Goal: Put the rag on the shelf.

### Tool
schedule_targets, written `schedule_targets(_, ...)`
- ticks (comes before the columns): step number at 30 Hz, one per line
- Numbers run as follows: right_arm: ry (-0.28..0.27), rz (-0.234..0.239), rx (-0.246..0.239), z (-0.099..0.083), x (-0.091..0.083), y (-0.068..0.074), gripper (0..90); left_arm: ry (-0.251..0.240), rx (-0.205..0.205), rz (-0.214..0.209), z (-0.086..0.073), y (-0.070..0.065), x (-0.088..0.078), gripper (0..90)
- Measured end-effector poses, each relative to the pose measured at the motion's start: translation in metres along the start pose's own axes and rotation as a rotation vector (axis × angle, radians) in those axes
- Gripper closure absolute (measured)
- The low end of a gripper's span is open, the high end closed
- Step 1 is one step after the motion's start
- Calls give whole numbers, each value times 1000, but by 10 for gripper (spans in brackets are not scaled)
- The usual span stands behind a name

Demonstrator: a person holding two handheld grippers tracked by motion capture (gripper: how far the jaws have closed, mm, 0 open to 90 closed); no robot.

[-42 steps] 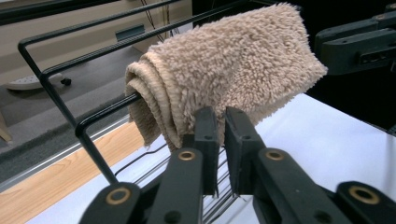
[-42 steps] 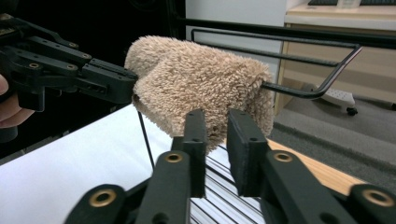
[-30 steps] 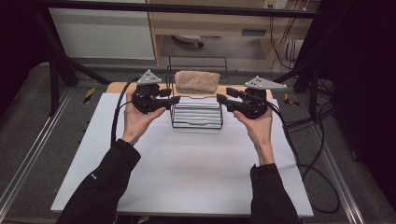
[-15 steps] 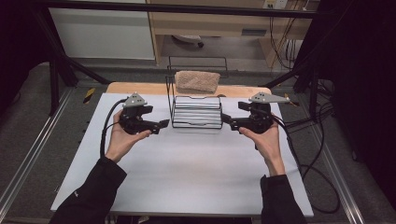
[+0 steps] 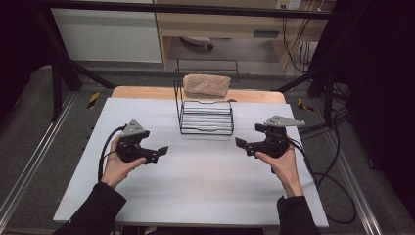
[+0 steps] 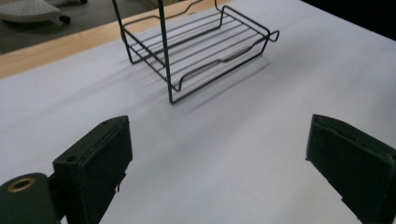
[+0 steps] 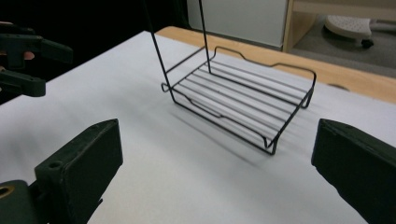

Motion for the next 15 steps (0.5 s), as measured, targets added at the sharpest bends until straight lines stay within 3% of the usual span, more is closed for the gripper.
schedule_targets(15,90,21,43,-68,5,1,7,20,-43,8,-62,10,-13,84)
Point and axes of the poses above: each handheld gripper's, and its own axes: x roughly forward along the jaws, z roughly out of its top, y roughly to its left, the point moved 10 cm from there along x, roughly forward along the jaws, and after that the axes turned 4 degrees about -y, right-handed, at the moved point
